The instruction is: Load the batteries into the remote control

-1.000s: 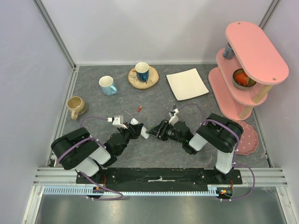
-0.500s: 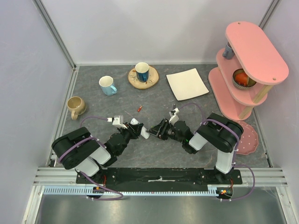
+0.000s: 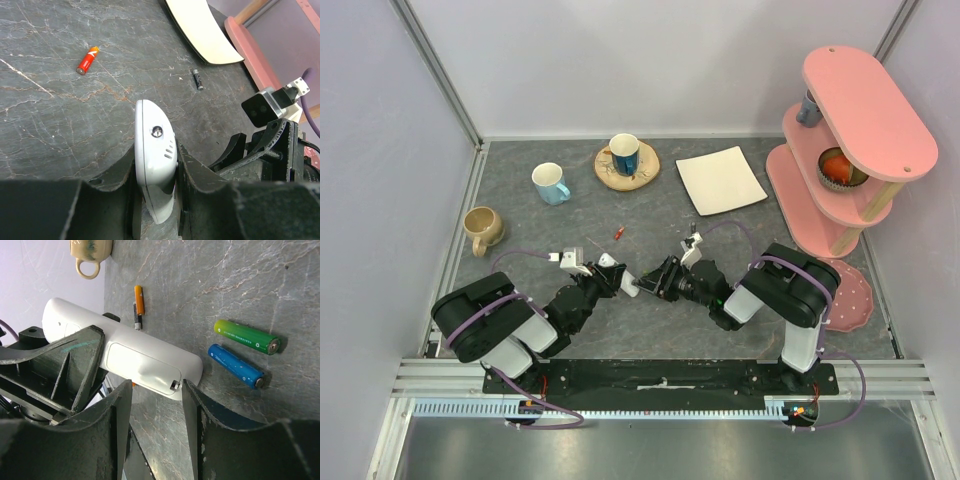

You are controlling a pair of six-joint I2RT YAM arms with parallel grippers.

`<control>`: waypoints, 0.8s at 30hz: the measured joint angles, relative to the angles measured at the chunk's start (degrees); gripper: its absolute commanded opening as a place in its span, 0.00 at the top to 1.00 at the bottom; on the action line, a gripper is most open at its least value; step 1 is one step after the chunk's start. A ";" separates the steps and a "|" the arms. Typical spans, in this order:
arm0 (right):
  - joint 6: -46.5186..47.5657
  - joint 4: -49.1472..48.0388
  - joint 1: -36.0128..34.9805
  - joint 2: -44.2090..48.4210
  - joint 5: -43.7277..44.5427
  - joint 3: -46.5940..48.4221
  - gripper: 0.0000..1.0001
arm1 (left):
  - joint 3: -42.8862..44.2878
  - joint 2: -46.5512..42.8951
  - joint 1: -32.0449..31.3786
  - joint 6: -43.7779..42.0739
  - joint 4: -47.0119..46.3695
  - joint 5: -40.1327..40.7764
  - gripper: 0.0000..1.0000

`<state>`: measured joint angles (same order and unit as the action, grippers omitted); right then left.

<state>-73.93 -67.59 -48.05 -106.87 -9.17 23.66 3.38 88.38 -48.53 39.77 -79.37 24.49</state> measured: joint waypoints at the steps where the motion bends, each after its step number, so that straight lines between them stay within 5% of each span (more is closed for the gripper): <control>1: 0.00 0.20 -0.11 0.00 0.00 0.00 0.48 | 0.00 0.02 -0.04 0.00 0.00 0.13 0.98; 24: 0.09 3.54 -0.57 0.00 0.04 1.22 0.48 | 0.00 0.70 -0.20 0.68 -0.63 0.87 0.98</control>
<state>-73.84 -64.05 -48.62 -106.87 -9.13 24.88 3.38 89.08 -48.73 40.45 -80.01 25.36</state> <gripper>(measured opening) 0.520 0.315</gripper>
